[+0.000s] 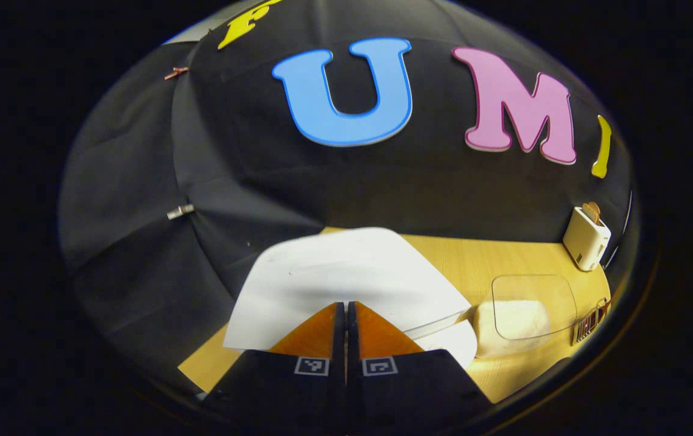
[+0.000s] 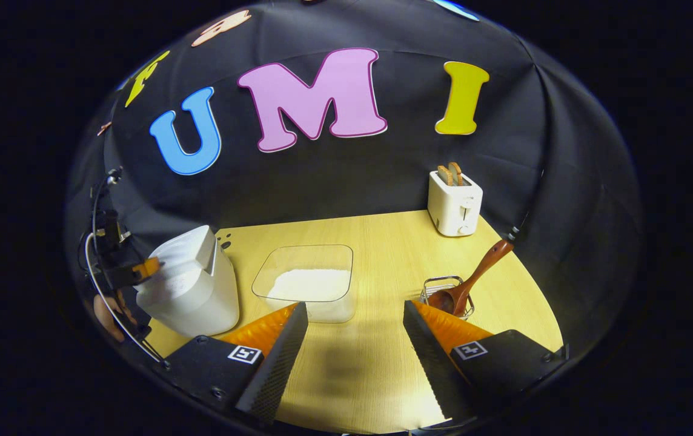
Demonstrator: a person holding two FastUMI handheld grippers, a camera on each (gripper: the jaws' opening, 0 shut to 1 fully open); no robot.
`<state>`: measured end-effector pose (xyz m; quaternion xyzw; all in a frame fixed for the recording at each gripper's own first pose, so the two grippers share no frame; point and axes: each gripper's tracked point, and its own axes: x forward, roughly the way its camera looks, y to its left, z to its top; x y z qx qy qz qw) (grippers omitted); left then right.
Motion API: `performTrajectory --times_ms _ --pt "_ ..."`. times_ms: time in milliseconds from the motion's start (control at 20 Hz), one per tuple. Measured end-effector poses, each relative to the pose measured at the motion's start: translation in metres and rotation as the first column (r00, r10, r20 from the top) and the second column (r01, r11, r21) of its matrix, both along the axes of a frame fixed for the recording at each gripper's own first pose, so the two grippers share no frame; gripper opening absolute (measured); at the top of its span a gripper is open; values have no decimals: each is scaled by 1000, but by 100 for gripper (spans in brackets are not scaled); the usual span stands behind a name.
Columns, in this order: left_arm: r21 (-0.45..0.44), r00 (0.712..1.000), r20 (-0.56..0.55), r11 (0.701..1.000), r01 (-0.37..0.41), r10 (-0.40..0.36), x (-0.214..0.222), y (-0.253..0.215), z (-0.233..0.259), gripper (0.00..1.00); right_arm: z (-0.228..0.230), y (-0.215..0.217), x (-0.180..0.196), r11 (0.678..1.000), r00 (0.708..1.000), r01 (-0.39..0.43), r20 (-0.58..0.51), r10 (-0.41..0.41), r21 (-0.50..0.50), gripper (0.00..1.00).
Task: Close the left gripper, press the button to open the rice cooker; take a wooden spoon from the chopstick holder with the right hand, scoop a spoonful of rice and pour it into the rice cooker, then put the wooden spoon back into the chopstick holder.
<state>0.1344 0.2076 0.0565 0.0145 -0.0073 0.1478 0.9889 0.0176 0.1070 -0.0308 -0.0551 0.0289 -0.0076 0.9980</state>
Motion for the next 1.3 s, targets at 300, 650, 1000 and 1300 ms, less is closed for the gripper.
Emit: performTrajectory --times_ms 300,650,1000,1300 --pt "-13 979 203 1000 23 -20 -36 -5 80 5 7 -18 -1 999 999 34 24 -35 37 99" --pt "-56 972 189 986 154 -141 -59 -46 58 5 22 -49 3 994 994 84 64 -88 65 98" --pt "-43 942 109 946 323 -317 -71 -120 19 41 42 -100 20 985 982 149 100 -157 91 98" --pt "-5 922 72 924 382 -381 -76 -162 9 98 51 -145 56 971 974 194 94 -208 139 99"
